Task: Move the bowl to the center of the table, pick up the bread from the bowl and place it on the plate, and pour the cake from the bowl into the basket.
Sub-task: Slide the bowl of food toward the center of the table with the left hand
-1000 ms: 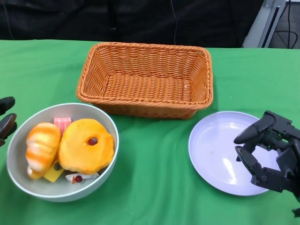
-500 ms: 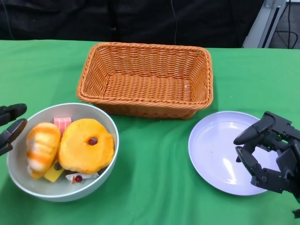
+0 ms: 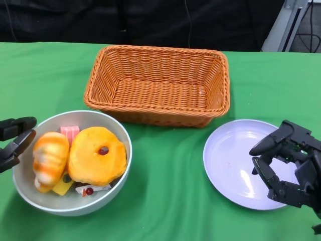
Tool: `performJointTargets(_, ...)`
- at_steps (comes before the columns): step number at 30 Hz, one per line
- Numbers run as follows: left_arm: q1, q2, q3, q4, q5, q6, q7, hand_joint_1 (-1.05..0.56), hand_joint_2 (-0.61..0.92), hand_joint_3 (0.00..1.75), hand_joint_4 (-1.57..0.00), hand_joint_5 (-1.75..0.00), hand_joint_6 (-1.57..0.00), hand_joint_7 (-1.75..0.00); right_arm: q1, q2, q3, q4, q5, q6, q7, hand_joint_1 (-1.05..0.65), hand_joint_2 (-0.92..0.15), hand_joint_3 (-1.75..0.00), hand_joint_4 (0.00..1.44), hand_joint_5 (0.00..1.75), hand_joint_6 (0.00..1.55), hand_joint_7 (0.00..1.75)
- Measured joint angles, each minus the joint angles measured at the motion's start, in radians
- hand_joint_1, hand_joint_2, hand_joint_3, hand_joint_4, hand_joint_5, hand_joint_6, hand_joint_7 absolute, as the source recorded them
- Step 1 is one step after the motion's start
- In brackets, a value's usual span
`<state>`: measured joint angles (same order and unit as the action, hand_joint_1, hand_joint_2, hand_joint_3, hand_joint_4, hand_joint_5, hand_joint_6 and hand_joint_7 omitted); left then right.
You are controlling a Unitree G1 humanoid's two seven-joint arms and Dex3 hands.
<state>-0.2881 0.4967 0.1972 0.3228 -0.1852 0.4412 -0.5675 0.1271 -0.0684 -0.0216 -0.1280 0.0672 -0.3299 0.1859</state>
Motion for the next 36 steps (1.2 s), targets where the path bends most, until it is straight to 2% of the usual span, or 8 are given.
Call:
performJointTargets(21,0.048,-0.003,-0.058,-0.249,-0.118,0.233,-0.051,-0.82,0.92,0.5,-0.29,0.0,-0.23,0.0,0.0,0.012,0.005,-0.005,0.001,0.006,-0.009,-0.17,-0.58,-0.78,0.7,1.54,0.72,1.22)
performJointTargets(29,0.062,-0.015,-0.065,-0.367,-0.148,0.381,0.001,-0.79,0.92,0.45,-0.26,0.0,-0.22,-0.01,0.0,0.012,0.017,-0.005,-0.005,0.006,-0.009,-0.16,-0.59,-0.75,0.68,1.54,0.71,1.23)
performJointTargets(36,0.066,-0.034,-0.066,-0.407,-0.159,0.438,0.034,-0.75,0.92,0.45,-0.23,0.0,-0.21,0.0,-0.001,0.014,0.029,-0.005,-0.004,0.006,-0.009,-0.16,-0.63,-0.68,0.69,1.54,0.72,1.22)
